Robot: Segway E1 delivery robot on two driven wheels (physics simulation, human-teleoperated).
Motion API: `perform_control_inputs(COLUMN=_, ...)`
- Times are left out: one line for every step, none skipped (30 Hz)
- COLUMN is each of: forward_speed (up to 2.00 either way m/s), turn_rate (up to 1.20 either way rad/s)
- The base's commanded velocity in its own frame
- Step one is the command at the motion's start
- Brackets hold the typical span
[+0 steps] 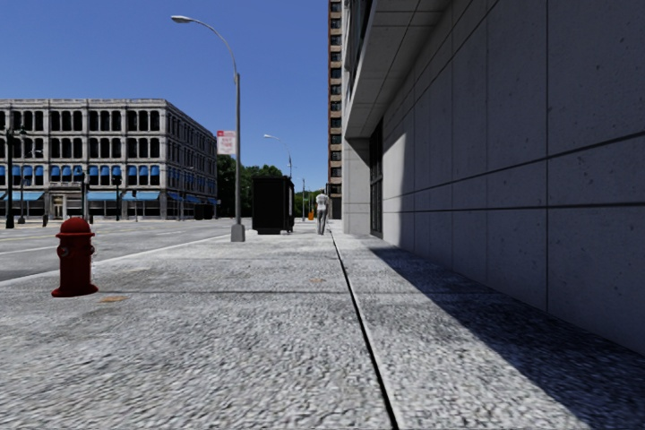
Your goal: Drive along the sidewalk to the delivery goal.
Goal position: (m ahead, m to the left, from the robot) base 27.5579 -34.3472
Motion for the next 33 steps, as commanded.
perform_control_inputs(forward_speed=2.00, turn_rate=0.00)
perform_control_inputs(forward_speed=2.00, turn_rate=0.00)
perform_control_inputs(forward_speed=2.00, turn_rate=0.00)
perform_control_inputs(forward_speed=2.00, turn_rate=0.00)
perform_control_inputs(forward_speed=2.00, turn_rate=0.00)
perform_control_inputs(forward_speed=2.00, turn_rate=0.00)
perform_control_inputs(forward_speed=2.00, turn_rate=0.00)
perform_control_inputs(forward_speed=2.00, turn_rate=0.00)
perform_control_inputs(forward_speed=2.00, turn_rate=0.00)
perform_control_inputs(forward_speed=2.00, turn_rate=0.00)
perform_control_inputs(forward_speed=2.00, turn_rate=0.00)
perform_control_inputs(forward_speed=2.00, turn_rate=0.00)
perform_control_inputs(forward_speed=2.00, turn_rate=0.00)
perform_control_inputs(forward_speed=2.00, turn_rate=0.00)
perform_control_inputs(forward_speed=2.00, turn_rate=0.00)
perform_control_inputs(forward_speed=2.00, turn_rate=0.00)
perform_control_inputs(forward_speed=2.00, turn_rate=0.00)
perform_control_inputs(forward_speed=2.00, turn_rate=0.00)
perform_control_inputs(forward_speed=2.00, turn_rate=0.00)
perform_control_inputs(forward_speed=2.00, turn_rate=0.00)
perform_control_inputs(forward_speed=2.00, turn_rate=0.00)
perform_control_inputs(forward_speed=2.00, turn_rate=0.00)
perform_control_inputs(forward_speed=2.00, turn_rate=0.00)
perform_control_inputs(forward_speed=2.00, turn_rate=0.00)
perform_control_inputs(forward_speed=2.00, turn_rate=0.00)
perform_control_inputs(forward_speed=2.00, turn_rate=0.00)
perform_control_inputs(forward_speed=2.00, turn_rate=0.00)
perform_control_inputs(forward_speed=2.00, turn_rate=0.00)
perform_control_inputs(forward_speed=2.00, turn_rate=0.00)
perform_control_inputs(forward_speed=2.00, turn_rate=0.00)
perform_control_inputs(forward_speed=2.00, turn_rate=0.00)
perform_control_inputs(forward_speed=2.00, turn_rate=0.00)
perform_control_inputs(forward_speed=2.00, turn_rate=0.00)
